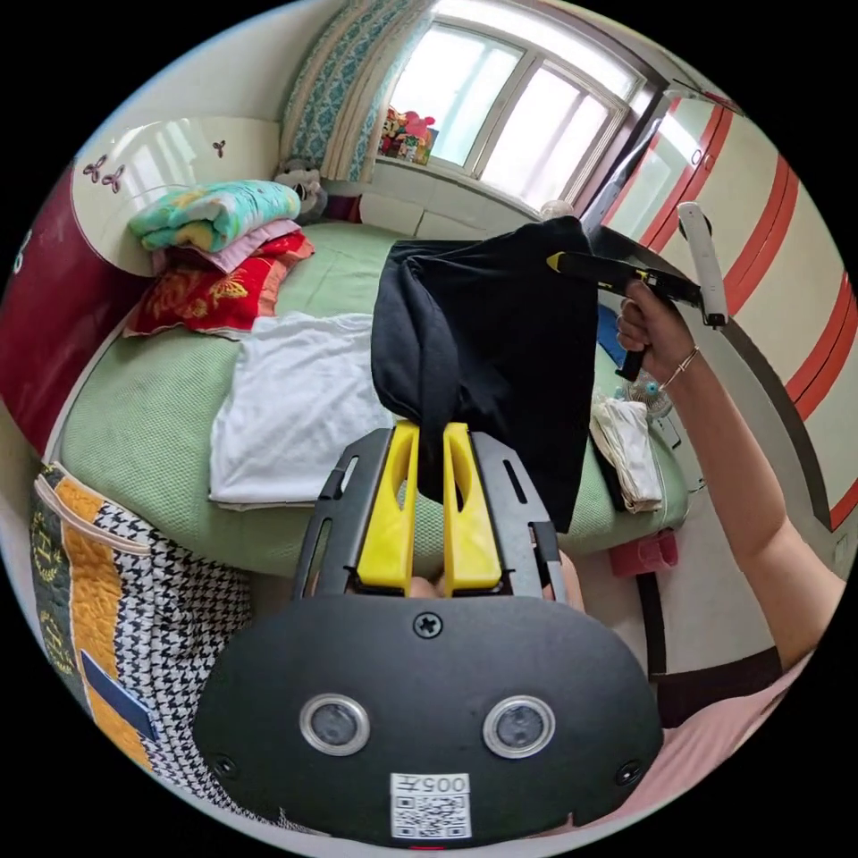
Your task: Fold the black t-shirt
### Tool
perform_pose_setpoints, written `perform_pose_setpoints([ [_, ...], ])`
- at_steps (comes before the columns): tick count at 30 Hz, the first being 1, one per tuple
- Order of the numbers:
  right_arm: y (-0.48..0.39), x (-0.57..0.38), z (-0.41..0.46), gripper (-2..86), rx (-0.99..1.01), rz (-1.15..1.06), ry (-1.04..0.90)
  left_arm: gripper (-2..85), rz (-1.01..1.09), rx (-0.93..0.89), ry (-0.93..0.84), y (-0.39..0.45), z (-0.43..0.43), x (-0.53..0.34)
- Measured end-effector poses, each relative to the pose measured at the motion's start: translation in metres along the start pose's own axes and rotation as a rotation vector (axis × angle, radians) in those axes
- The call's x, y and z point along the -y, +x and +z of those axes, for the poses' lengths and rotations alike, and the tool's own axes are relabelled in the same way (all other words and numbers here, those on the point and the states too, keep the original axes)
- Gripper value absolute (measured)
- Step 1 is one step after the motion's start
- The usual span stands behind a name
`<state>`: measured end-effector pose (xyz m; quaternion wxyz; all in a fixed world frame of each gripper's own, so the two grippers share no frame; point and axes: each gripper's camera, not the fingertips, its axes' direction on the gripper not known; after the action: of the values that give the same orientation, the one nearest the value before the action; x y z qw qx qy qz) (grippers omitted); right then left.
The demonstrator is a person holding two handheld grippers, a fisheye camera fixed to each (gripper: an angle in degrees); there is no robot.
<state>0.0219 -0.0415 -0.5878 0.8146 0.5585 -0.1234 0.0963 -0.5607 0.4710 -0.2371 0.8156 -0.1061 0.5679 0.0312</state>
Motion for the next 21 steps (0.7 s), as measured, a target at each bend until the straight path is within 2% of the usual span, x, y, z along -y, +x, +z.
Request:
perform_pose_setpoints([
  [4,-0.06,0.054,0.02,1.4,0.075,-0.057,0.031,5.6,-0.064,0.106,0.03,-0.045,-0.037,0.017],
  [7,-0.095,0.081,0.066,6.5,0.06,-0.037,0.007,5.7,-0.146,0.188,-0.01,-0.089,-0.016,0.027],
  [8,-0.107,0.086,0.092,8.1,0.052,-0.042,-0.057,5.7,-0.16,0.202,-0.021,-0.1,-0.006,0.028],
  [10,-0.119,0.081,0.131,9.5,0.03,-0.013,-0.211,5.8,-0.194,0.302,-0.172,-0.14,0.045,0.029],
  [12,-0.13,0.058,0.155,9.7,0.062,0.008,-0.303,5.8,-0.214,0.359,-0.261,-0.161,0.068,0.025],
  [14,-0.143,0.005,0.162,10.8,0.216,-0.054,-0.312,5.8,-0.187,0.319,-0.221,-0.166,0.063,0.022],
  [17,-0.148,-0.067,0.163,11.1,0.302,-0.102,-0.327,6.3,-0.156,0.277,-0.193,-0.169,0.047,0.022],
  [21,-0.142,-0.114,0.178,9.7,0.428,0.045,-0.411,6.0,-0.125,0.27,-0.202,-0.168,0.029,0.028],
])
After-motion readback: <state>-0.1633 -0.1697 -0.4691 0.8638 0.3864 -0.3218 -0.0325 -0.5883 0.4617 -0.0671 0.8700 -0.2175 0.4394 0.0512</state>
